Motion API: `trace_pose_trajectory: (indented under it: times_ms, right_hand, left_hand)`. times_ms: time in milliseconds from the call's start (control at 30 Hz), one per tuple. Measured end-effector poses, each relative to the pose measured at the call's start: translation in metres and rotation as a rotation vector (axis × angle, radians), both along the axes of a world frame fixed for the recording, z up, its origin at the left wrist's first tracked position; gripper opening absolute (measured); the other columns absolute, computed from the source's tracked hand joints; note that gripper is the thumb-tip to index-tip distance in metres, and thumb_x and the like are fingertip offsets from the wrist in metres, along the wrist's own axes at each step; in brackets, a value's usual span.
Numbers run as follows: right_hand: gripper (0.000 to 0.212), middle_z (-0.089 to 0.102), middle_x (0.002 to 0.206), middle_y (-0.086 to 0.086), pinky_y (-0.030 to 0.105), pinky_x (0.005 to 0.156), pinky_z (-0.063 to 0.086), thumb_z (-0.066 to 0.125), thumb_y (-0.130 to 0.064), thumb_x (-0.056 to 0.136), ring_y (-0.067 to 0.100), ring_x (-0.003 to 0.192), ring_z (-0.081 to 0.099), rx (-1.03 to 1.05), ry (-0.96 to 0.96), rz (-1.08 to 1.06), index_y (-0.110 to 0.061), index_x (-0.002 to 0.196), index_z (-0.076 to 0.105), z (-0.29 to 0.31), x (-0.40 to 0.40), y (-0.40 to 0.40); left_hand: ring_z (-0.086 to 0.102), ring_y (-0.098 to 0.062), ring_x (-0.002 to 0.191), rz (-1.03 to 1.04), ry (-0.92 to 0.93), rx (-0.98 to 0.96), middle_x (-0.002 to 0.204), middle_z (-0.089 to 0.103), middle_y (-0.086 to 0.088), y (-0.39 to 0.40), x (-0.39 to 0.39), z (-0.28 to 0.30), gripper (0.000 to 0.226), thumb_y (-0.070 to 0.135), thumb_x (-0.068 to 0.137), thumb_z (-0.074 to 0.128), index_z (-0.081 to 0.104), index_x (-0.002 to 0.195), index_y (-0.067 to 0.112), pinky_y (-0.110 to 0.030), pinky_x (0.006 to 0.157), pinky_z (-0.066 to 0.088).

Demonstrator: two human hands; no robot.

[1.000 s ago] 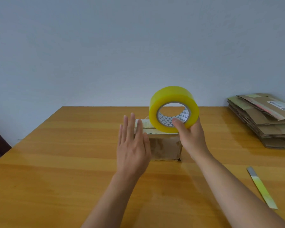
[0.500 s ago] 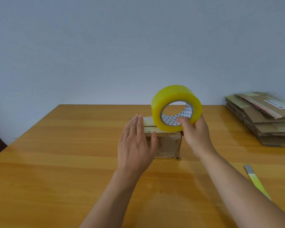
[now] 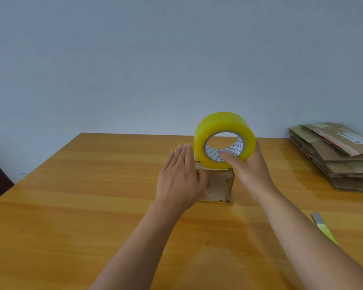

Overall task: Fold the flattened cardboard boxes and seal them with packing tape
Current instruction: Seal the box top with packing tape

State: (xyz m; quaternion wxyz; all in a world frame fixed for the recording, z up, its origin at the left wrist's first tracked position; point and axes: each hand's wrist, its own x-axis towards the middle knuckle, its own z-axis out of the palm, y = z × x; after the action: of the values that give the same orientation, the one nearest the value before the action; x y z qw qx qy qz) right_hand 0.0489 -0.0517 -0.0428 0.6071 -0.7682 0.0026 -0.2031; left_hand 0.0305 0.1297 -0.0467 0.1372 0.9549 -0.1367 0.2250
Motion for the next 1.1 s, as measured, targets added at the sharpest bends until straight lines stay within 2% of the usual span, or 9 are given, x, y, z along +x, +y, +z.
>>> trace_pose_trajectory:
  times_ms: [67, 167, 367, 467, 600, 733, 867, 967, 1100]
  right_hand:
    - [0.051, 0.061, 0.102, -0.018, 0.020, 0.073, 0.046, 0.079, -0.035, 0.082, -0.004, 0.093, 0.059, -0.022, 0.006, -0.007, -0.030, 0.123, 0.048, 0.003, -0.001, 0.000]
    - [0.046, 0.060, 0.098, -0.019, 0.016, 0.068, 0.042, 0.076, -0.032, 0.085, -0.006, 0.089, 0.056, -0.054, 0.006, -0.026, -0.029, 0.122, 0.048, 0.007, -0.002, 0.000]
    - [0.036, 0.057, 0.087, -0.015, 0.015, 0.061, 0.042, 0.073, -0.029, 0.087, -0.003, 0.075, 0.054, -0.187, -0.015, -0.066, -0.025, 0.111, 0.047, 0.012, -0.003, 0.001]
    - [0.029, 0.056, 0.084, -0.008, 0.022, 0.061, 0.042, 0.069, -0.022, 0.089, 0.004, 0.072, 0.054, -0.170, -0.013, -0.083, -0.019, 0.110, 0.050, 0.015, -0.001, -0.003]
    - [0.025, 0.062, 0.088, 0.002, 0.034, 0.067, 0.046, 0.068, -0.014, 0.087, 0.022, 0.081, 0.060, 0.011, -0.040, -0.131, -0.017, 0.107, 0.054, 0.012, 0.002, -0.007]
    - [0.033, 0.065, 0.093, -0.005, 0.035, 0.075, 0.052, 0.074, -0.020, 0.085, 0.013, 0.087, 0.064, 0.079, -0.046, -0.121, -0.025, 0.113, 0.056, 0.003, 0.000, -0.004]
    - [0.049, 0.070, 0.105, -0.007, 0.035, 0.083, 0.053, 0.081, -0.034, 0.079, 0.011, 0.100, 0.066, 0.050, 0.059, 0.030, -0.029, 0.122, 0.059, -0.002, 0.004, -0.006]
    - [0.049, 0.069, 0.107, -0.007, 0.038, 0.084, 0.054, 0.077, -0.043, 0.075, 0.013, 0.101, 0.066, 0.013, 0.077, 0.032, -0.032, 0.120, 0.060, -0.004, 0.007, -0.006]
    - [0.033, 0.066, 0.099, -0.004, 0.034, 0.075, 0.049, 0.072, -0.029, 0.081, 0.014, 0.091, 0.062, -0.006, 0.050, -0.046, -0.028, 0.112, 0.060, 0.001, 0.008, -0.009]
  left_hand:
    - [0.023, -0.019, 0.150, -0.009, 0.016, 0.009, 0.159, 0.033, -0.009, 0.001, -0.001, 0.002, 0.071, 0.040, 0.094, 0.024, 0.025, 0.155, 0.005, -0.026, 0.120, 0.002]
    - [0.016, -0.017, 0.152, -0.015, 0.065, 0.057, 0.162, 0.025, -0.011, 0.003, -0.001, 0.001, 0.071, 0.044, 0.098, 0.019, 0.018, 0.157, 0.004, -0.026, 0.120, -0.001]
    - [0.000, -0.019, 0.154, -0.025, 0.147, 0.242, 0.166, 0.008, -0.010, 0.007, 0.003, 0.000, 0.095, 0.074, 0.088, -0.002, 0.008, 0.159, 0.011, -0.034, 0.124, -0.002]
    - [0.000, -0.021, 0.154, -0.012, 0.162, 0.273, 0.166, 0.005, -0.013, 0.008, 0.001, 0.006, 0.091, 0.072, 0.095, 0.005, 0.006, 0.158, 0.007, -0.034, 0.124, -0.004]
    - [-0.001, -0.021, 0.154, -0.006, 0.192, 0.267, 0.166, 0.004, -0.015, 0.003, -0.003, 0.012, 0.090, 0.070, 0.096, 0.010, 0.005, 0.157, 0.005, -0.034, 0.123, -0.004]
    - [-0.001, -0.024, 0.154, 0.004, 0.191, 0.262, 0.165, 0.004, -0.015, 0.000, -0.004, 0.009, 0.089, 0.071, 0.093, 0.005, 0.001, 0.158, 0.011, -0.036, 0.123, -0.004]
    - [0.001, -0.028, 0.153, -0.040, 0.099, 0.297, 0.165, 0.008, -0.015, -0.003, -0.004, 0.003, 0.087, 0.062, 0.092, -0.010, 0.011, 0.159, 0.011, -0.038, 0.123, -0.004]
    - [0.011, -0.024, 0.153, -0.095, 0.059, 0.274, 0.164, 0.019, -0.012, -0.009, -0.005, -0.003, 0.085, 0.056, 0.092, -0.008, 0.019, 0.158, 0.009, -0.032, 0.121, -0.002]
    - [0.015, -0.020, 0.152, -0.074, 0.056, 0.249, 0.163, 0.022, -0.011, -0.007, -0.006, -0.001, 0.090, 0.062, 0.092, -0.007, 0.023, 0.156, 0.008, -0.031, 0.122, 0.005]
